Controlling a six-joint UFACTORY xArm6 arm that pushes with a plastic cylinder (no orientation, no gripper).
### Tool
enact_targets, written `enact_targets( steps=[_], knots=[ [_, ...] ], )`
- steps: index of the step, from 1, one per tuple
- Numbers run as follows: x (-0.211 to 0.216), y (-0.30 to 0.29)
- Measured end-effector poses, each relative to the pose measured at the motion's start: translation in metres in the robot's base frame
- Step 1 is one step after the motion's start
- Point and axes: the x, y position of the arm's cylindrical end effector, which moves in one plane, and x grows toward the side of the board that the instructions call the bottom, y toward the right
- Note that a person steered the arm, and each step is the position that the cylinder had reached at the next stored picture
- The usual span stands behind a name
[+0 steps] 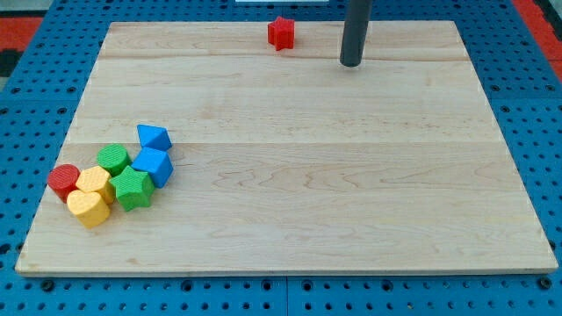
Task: Place the blue cube below the red star
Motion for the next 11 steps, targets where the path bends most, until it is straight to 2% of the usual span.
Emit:
enact_targets(
  steps=[1,3,4,5,6,7,8,9,10,11],
  knots=[
    [0.0,0.001],
    [-0.074,0.003],
    [-0.087,-0.076],
    [-0.076,-0.101],
    [-0.064,-0.072],
    [0.03,-0.04],
    [0.156,-0.077],
    [0.235,-0.161],
    [0.241,-0.259],
    [0.239,-0.275]
  ],
)
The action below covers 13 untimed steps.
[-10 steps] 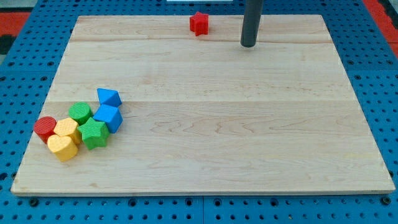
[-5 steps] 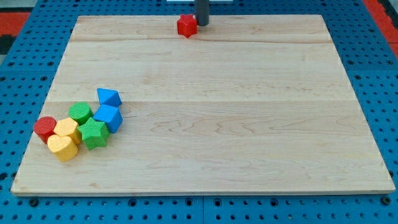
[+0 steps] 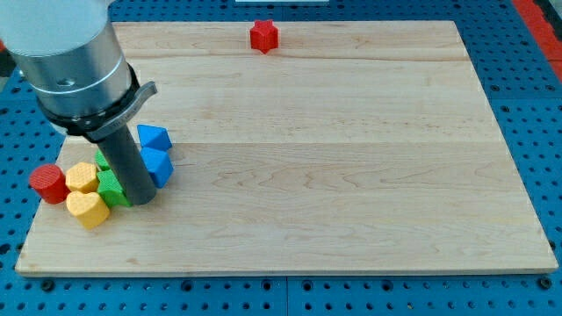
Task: Place the blue cube below the red star
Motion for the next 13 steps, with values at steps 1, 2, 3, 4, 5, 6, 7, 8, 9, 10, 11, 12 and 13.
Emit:
enact_targets(
  steps=[1,2,3,4,5,6,7,8,9,10,11,12,13],
  knots=[
    [-0.015,-0.012],
    [-0.032,0.008],
    [-0.059,0.01],
    [-0.085,0.0],
    [-0.079,0.038],
    [-0.063,0.024],
    [-0.042,0.024],
    [-0.046,0.07],
    [-0.075,0.118],
    [-0.092,0.15],
    [-0.089,0.158],
    [-0.088,0.16],
    [-0.088,0.187]
  ],
)
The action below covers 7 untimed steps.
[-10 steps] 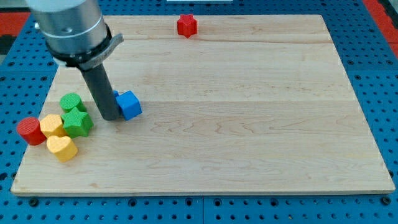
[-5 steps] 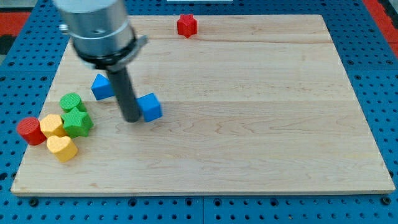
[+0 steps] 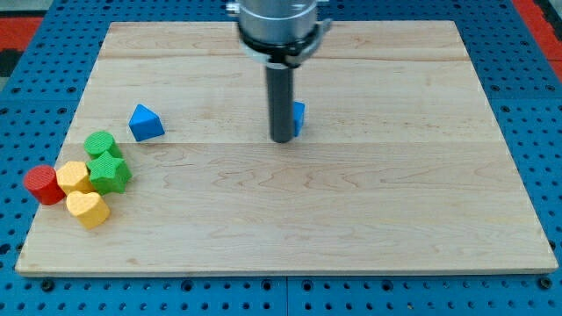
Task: Place the blue cube below the red star
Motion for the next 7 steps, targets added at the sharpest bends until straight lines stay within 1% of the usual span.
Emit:
enact_targets(
  steps=[1,2,3,4,5,6,7],
  knots=[
    [-0.015,0.019],
    [-0.067,-0.001],
    [-0.095,-0.032],
    [-0.081,-0.027],
    [-0.071,-0.064],
    [-0.089,-0.103],
    [-0.119,-0.084]
  ],
)
